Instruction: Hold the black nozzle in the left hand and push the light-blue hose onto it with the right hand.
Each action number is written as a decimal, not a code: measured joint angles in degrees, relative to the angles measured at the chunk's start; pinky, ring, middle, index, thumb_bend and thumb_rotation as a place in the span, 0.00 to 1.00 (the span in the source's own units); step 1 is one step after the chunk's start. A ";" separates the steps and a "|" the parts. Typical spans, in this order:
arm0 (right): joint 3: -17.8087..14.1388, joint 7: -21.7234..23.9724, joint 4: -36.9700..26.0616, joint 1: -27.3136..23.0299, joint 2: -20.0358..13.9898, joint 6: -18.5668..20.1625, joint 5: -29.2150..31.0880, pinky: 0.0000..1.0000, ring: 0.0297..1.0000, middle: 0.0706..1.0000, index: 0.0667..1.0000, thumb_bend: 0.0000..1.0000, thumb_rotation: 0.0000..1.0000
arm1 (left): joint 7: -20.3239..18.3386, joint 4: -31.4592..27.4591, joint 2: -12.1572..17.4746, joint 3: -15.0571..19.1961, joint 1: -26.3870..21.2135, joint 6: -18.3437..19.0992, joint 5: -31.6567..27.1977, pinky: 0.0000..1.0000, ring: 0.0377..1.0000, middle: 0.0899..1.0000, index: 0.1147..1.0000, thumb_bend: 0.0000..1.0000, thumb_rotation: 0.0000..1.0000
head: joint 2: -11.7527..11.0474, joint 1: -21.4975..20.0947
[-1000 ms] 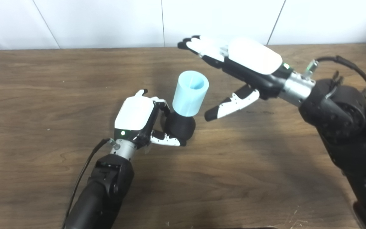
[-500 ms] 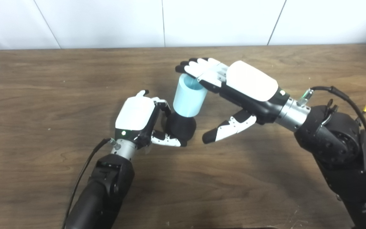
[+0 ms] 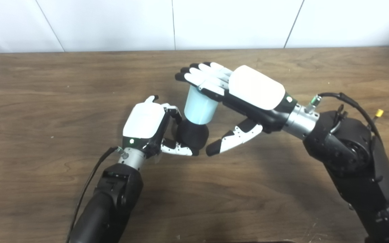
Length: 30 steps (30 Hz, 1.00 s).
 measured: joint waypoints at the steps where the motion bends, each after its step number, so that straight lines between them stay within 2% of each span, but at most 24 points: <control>1: 0.02 0.09 0.00 0.00 0.00 0.01 -0.04 1.00 1.00 1.00 1.00 0.62 1.00 | -0.05 -0.05 0.00 0.01 0.00 0.00 0.00 0.92 0.71 0.61 0.42 0.52 0.04 | 0.09 0.09; 7: 0.52 1.33 0.39 0.00 -0.24 0.07 -0.80 1.00 1.00 1.00 1.00 0.63 1.00 | -0.74 -0.36 0.00 0.03 0.00 0.00 0.00 0.92 0.71 0.62 0.42 0.52 0.04 | 0.09 0.09; 14: 0.39 2.32 1.69 0.11 -0.76 0.28 -0.03 0.96 0.99 0.99 0.94 0.62 1.00 | -1.17 -0.61 -0.01 0.03 0.00 0.03 0.04 0.92 0.71 0.62 0.42 0.52 0.05 | 0.18 0.09; 26: 0.26 0.58 3.37 0.55 -0.75 0.05 -0.03 0.93 0.96 0.96 0.92 0.63 1.00 | -1.61 -0.76 -0.06 0.02 0.00 0.04 0.03 0.92 0.72 0.62 0.42 0.52 0.04 | 0.61 -0.09; 30: 0.82 -0.08 3.62 0.54 -0.73 -0.18 -0.18 0.95 0.97 0.96 0.92 0.62 1.00 | -1.70 -0.77 -0.07 0.02 0.01 0.06 0.06 0.92 0.71 0.61 0.42 0.52 0.05 | 0.62 0.00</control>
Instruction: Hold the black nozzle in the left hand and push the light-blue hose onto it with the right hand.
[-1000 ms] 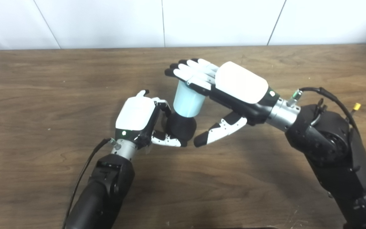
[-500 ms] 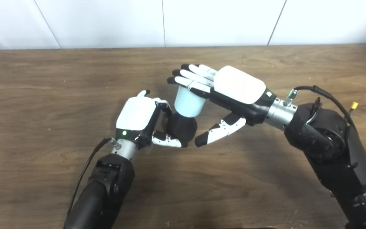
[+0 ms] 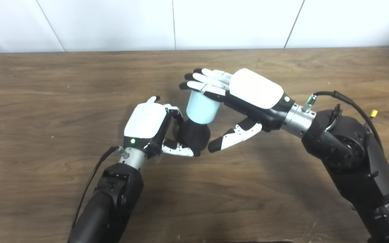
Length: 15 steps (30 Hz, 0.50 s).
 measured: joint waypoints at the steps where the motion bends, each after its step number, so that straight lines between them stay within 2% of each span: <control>1: 0.13 -0.07 0.04 0.00 0.00 0.00 0.08 0.95 0.97 0.96 0.92 0.62 1.00 | 0.00 0.00 0.00 0.00 0.01 0.00 0.03 0.92 0.71 0.61 0.42 0.52 0.05 | 0.00 0.00; 15: 2.56 -2.14 0.75 0.12 0.01 -0.68 1.75 0.95 0.95 0.93 0.93 0.59 0.99 | -0.66 -0.29 0.06 0.00 0.35 0.01 0.48 0.93 0.71 0.62 0.42 0.52 0.05 | 0.53 -0.09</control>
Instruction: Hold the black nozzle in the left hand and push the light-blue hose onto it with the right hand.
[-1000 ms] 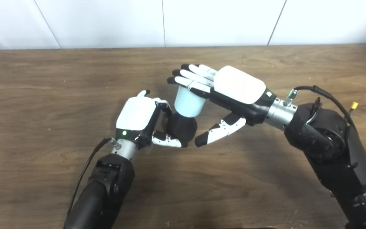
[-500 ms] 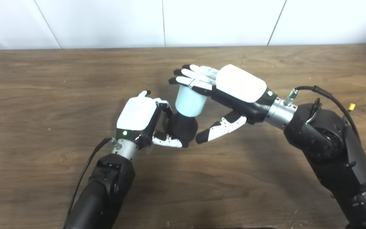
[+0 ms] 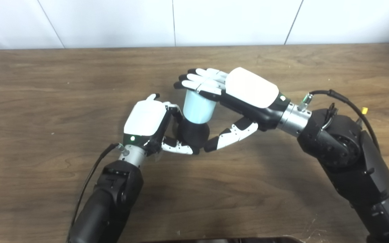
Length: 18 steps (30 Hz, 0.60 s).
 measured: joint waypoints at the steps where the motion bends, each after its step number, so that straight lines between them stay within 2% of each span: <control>1: 0.19 -0.05 0.02 -0.01 0.00 -0.02 0.00 0.95 0.96 0.93 0.94 0.59 1.00 | -0.21 -0.07 0.00 0.00 0.03 0.01 0.06 0.93 0.71 0.62 0.42 0.52 0.05 | 0.00 0.00; 18: 1.84 -0.06 0.01 -0.46 -0.09 0.28 0.04 0.95 0.94 0.91 0.91 0.62 1.00 | -1.05 -0.41 -0.09 0.04 0.22 0.00 1.19 0.94 0.72 0.62 0.42 0.52 0.05 | 0.35 -0.18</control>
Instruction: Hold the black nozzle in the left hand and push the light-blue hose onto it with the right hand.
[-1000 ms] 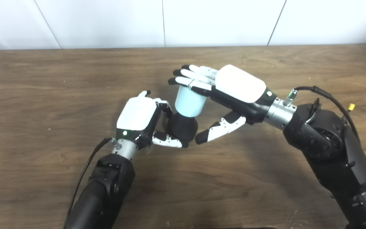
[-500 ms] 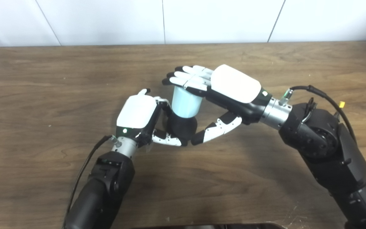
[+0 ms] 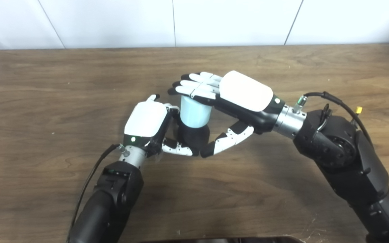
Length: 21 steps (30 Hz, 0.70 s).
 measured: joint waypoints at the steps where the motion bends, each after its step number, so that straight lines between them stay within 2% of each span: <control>1: 0.04 0.00 0.00 0.00 -0.01 0.00 0.00 0.95 0.94 0.91 0.91 0.62 1.00 | 0.00 0.00 -0.02 0.00 0.00 0.00 0.00 0.94 0.71 0.61 0.42 0.52 0.05 | 0.09 0.00; 21: 1.28 -0.10 -0.06 -0.65 -1.60 -0.07 -0.54 0.96 0.95 0.91 0.91 0.64 1.00 | -0.44 -0.14 -0.30 0.11 0.01 -0.01 -0.01 0.93 0.71 0.62 0.42 0.52 0.04 | 0.18 0.00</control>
